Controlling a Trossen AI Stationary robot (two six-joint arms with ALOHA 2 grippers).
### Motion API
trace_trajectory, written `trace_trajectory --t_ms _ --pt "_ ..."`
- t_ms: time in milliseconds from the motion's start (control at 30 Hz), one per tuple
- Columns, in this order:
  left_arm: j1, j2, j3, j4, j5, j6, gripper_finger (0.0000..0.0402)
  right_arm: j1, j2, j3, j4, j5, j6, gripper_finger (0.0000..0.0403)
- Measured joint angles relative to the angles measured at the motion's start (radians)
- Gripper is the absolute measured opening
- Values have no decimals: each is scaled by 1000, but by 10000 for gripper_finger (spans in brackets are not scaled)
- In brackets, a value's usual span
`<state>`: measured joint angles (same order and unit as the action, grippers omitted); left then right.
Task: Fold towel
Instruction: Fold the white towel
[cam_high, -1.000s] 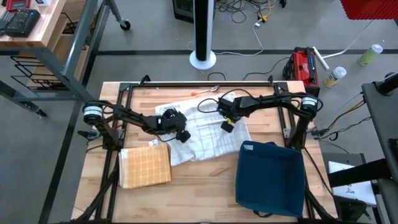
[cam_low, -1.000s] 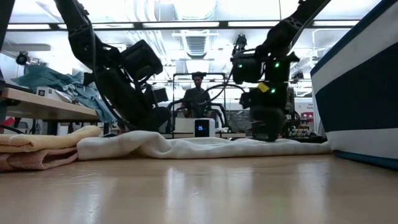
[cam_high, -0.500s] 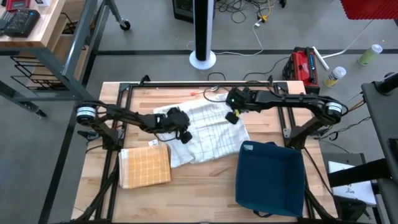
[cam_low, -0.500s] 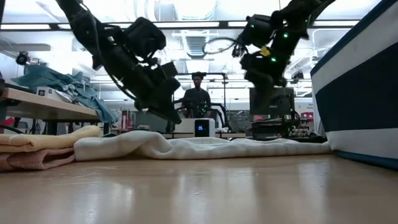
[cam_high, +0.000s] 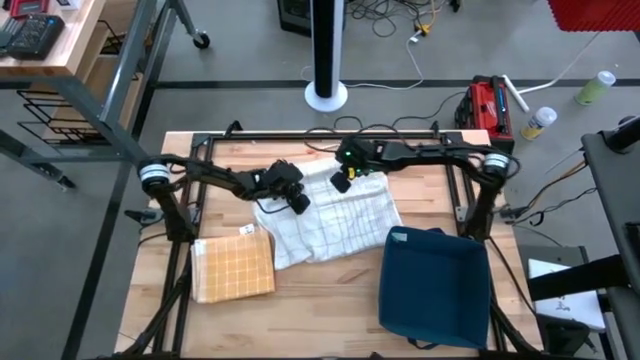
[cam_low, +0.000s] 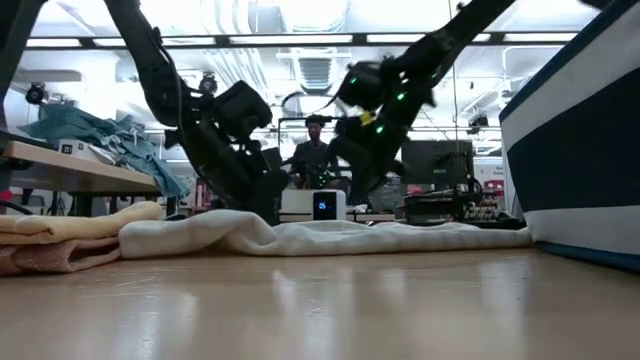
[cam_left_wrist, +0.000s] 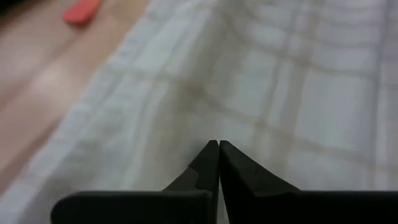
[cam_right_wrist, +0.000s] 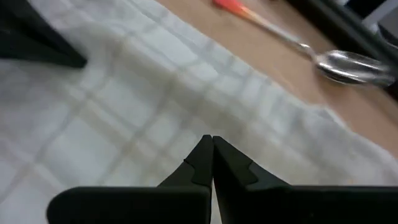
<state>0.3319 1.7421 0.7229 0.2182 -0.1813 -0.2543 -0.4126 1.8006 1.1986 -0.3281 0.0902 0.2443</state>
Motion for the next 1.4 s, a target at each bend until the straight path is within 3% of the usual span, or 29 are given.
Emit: trace_trajectory --t_ms 233,433,800,1000,1200,1400 --pt "2 56 4 29 104 -11 1 2 202 161 -117 0 -2 0" --pt "0 50 5 2 205 0 6 7 270 242 -343 155 -7 0" --pt "9 -62 -22 -212 149 18 5 0 201 175 -412 193 -47 0" --pt "9 -89 -59 -206 121 7 1 -19 179 129 -422 172 -72 0" --pt "5 -143 -69 -165 157 6 6 -38 124 97 -427 173 -65 0" --pt "5 -225 -64 -112 164 42 1 -29 58 100 -318 152 -78 0"
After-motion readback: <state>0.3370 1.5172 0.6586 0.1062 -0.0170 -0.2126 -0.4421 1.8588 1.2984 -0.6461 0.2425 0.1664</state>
